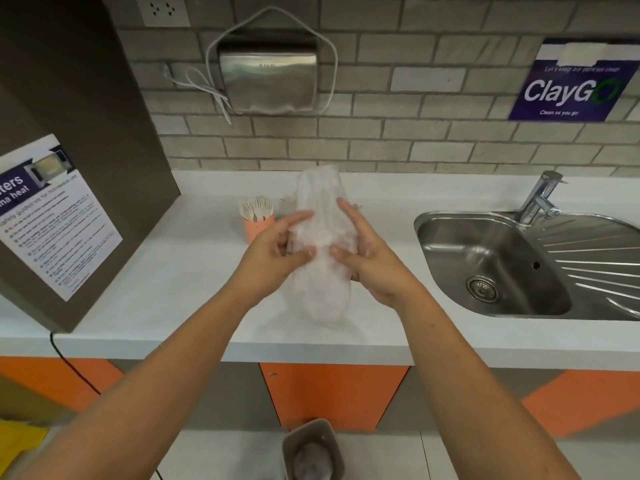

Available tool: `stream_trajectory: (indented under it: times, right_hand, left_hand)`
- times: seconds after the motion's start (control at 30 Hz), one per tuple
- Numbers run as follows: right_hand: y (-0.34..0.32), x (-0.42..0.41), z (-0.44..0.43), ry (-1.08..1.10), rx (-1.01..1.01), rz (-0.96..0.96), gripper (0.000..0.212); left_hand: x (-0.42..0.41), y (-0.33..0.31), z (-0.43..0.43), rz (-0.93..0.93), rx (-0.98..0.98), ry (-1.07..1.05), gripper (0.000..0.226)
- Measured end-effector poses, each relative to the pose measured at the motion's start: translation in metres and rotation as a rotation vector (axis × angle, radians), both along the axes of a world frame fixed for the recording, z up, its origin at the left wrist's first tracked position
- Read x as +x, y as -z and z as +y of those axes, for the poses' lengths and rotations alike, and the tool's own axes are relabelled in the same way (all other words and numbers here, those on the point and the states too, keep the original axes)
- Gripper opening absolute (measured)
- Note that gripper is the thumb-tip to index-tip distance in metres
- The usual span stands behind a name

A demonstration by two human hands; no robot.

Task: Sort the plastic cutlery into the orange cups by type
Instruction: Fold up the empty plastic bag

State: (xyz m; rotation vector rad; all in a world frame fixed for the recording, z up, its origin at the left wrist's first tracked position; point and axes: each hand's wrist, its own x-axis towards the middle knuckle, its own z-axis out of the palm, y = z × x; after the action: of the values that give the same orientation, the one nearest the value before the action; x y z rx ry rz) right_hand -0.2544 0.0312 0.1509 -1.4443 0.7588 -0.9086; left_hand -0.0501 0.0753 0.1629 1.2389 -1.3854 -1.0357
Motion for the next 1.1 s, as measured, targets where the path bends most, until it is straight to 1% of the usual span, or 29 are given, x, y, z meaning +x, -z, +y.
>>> stream_trajectory:
  times: [0.03, 0.07, 0.1, 0.17, 0.2, 0.27, 0.3, 0.33, 0.43, 0.47, 0.57, 0.63, 0.67, 0.7, 0.77, 0.8, 0.87, 0.97, 1.0, 1.03, 1.1]
  right_hand:
    - [-0.001, -0.003, -0.002, -0.032, -0.031, 0.098, 0.071]
    - [-0.004, -0.005, -0.003, -0.012, -0.055, 0.208, 0.065]
    - [-0.006, -0.006, -0.005, 0.037, -0.077, 0.325, 0.053]
    - [-0.009, -0.006, -0.009, 0.114, -0.139, 0.536, 0.02]
    - [-0.01, -0.005, -0.009, 0.116, -0.135, 0.585, 0.009]
    - [-0.01, -0.003, -0.009, 0.112, -0.066, 0.564, 0.016]
    - [-0.011, -0.002, -0.009, 0.124, -0.037, 0.53, 0.018]
    - [-0.013, -0.003, -0.009, 0.145, -0.012, 0.499, 0.018]
    - [-0.019, -0.005, -0.009, 0.156, 0.121, 0.387, 0.011]
    - [-0.021, -0.005, -0.01, 0.158, 0.141, 0.356, 0.01]
    - [-0.029, -0.011, -0.011, 0.235, 0.045, 0.257, 0.025]
    - [-0.041, -0.02, -0.009, 0.121, 0.035, 0.213, 0.023]
    - [-0.047, -0.024, -0.008, 0.028, 0.051, 0.248, 0.02]
    - [-0.052, -0.025, -0.007, -0.059, 0.052, 0.324, 0.019]
    - [-0.056, -0.02, -0.006, -0.175, 0.03, 0.479, 0.029]
    - [-0.056, -0.016, -0.006, -0.198, 0.027, 0.507, 0.035]
    - [-0.056, -0.014, -0.008, -0.178, 0.051, 0.467, 0.038]
    - [-0.052, -0.031, -0.011, -0.112, 0.063, 0.454, 0.024]
    - [-0.049, -0.038, -0.01, -0.085, 0.053, 0.409, 0.023]
    - [-0.046, -0.041, -0.009, -0.03, 0.055, 0.307, 0.022]
    - [-0.041, -0.034, -0.002, 0.153, 0.108, 0.024, 0.023]
  left_hand:
    - [0.002, -0.003, -0.001, -0.067, 0.021, 0.015, 0.055]
    - [0.002, -0.007, -0.003, -0.171, 0.031, 0.005, 0.05]
    - [0.002, -0.01, -0.004, -0.31, 0.025, -0.023, 0.048]
    - [0.0, -0.016, -0.006, -0.6, -0.006, -0.092, 0.041]
    - [-0.002, -0.017, -0.007, -0.694, -0.032, -0.115, 0.035]
    - [-0.004, -0.015, -0.01, -0.755, -0.087, -0.144, 0.02]
    - [-0.004, -0.012, -0.013, -0.744, -0.109, -0.171, 0.017]
    - [-0.006, -0.011, -0.013, -0.693, -0.11, -0.2, 0.018]
    - [-0.016, -0.008, -0.014, -0.487, -0.024, -0.214, 0.031]
    - [-0.018, -0.007, -0.014, -0.466, -0.018, -0.201, 0.032]
    - [-0.019, -0.004, -0.014, -0.477, -0.055, -0.158, 0.027]
    - [-0.015, -0.006, -0.015, -0.481, -0.081, -0.117, 0.025]
    - [-0.014, -0.009, -0.015, -0.48, -0.098, -0.084, 0.023]
    - [-0.014, -0.012, -0.016, -0.479, -0.118, -0.048, 0.021]
    - [-0.015, -0.017, -0.018, -0.476, -0.153, 0.022, 0.015]
    - [-0.015, -0.018, -0.018, -0.478, -0.17, 0.041, 0.013]
    - [-0.014, -0.02, -0.019, -0.493, -0.214, 0.014, 0.01]
    - [-0.009, -0.02, -0.018, -0.481, -0.249, -0.107, 0.006]
    - [-0.007, -0.02, -0.018, -0.452, -0.25, -0.143, 0.007]
    - [-0.005, -0.02, -0.019, -0.421, -0.247, -0.179, 0.007]
    - [-0.006, -0.019, -0.02, -0.396, -0.249, -0.265, 0.015]
